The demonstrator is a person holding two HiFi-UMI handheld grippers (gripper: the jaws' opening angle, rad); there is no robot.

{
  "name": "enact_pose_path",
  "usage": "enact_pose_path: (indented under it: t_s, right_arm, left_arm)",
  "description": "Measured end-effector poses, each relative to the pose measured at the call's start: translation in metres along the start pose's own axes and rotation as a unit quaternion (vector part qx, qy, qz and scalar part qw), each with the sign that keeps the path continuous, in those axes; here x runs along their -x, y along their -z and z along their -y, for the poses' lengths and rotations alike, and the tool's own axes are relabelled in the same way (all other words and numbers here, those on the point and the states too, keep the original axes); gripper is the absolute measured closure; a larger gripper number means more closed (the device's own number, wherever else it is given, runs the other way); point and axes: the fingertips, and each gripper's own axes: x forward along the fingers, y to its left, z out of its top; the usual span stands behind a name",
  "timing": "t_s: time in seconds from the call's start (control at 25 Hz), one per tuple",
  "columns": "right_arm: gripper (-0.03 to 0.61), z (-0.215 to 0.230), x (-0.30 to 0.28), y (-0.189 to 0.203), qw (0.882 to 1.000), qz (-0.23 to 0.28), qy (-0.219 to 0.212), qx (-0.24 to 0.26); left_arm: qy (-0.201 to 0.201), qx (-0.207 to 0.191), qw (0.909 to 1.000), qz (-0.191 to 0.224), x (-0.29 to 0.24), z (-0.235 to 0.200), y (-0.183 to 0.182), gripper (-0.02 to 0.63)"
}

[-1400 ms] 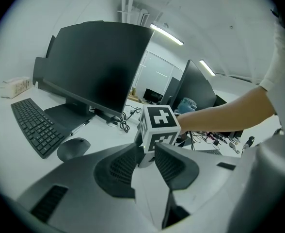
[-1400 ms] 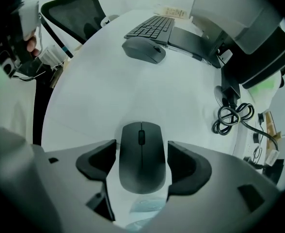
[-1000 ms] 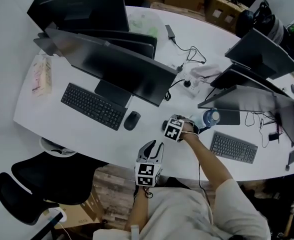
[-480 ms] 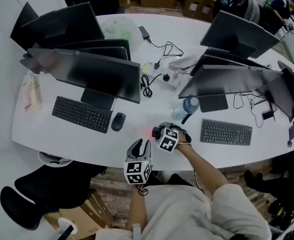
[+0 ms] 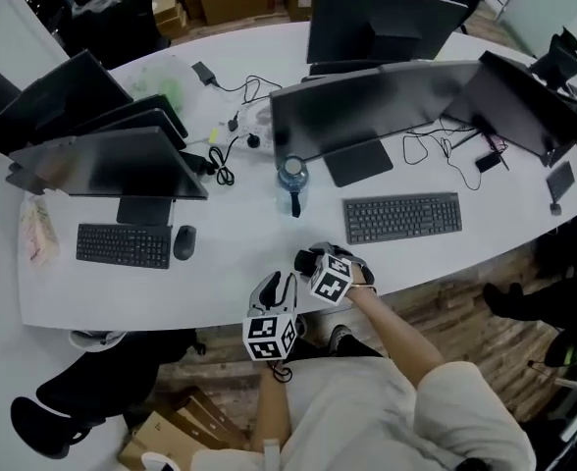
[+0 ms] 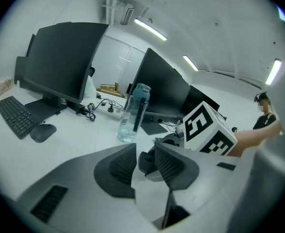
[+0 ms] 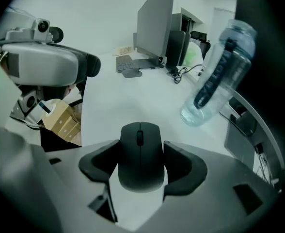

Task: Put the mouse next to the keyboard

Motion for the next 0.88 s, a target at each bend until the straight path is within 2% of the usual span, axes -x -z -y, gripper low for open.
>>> enact_pose_path:
  t_s: [0.32, 0.44, 0.6, 0.76, 0.88]
  right_arm:
    - [0.288, -0.004, 0.069, 0.116, 0.993, 0.018, 0.04, -0.107]
    - [0.288, -0.008, 0.095, 0.149, 0.986, 0.038, 0.062, -0.153]
    - [0.288, -0.005, 0.132, 0.189, 0.962, 0.084, 0.11, -0.236]
    - [0.288, 0.008, 0.181, 0.223, 0.923, 0.145, 0.183, -0.306]
    - [0.288, 0.015, 0.211, 0.255, 0.898, 0.164, 0.23, -0.338]
  left_arm:
    - [0.056, -0.043, 0.9971, -0.026, -0.01, 0.094, 0.027, 0.486]
    - [0.078, -0.059, 0.9946, -0.035, -0.017, 0.13, 0.035, 0.486]
    - [0.1, -0.087, 0.9904, -0.039, -0.023, 0.176, 0.042, 0.486]
    - [0.115, -0.11, 0.9867, -0.036, -0.025, 0.216, 0.046, 0.486]
    - [0.132, -0.119, 0.9832, -0.041, -0.027, 0.247, 0.055, 0.486]
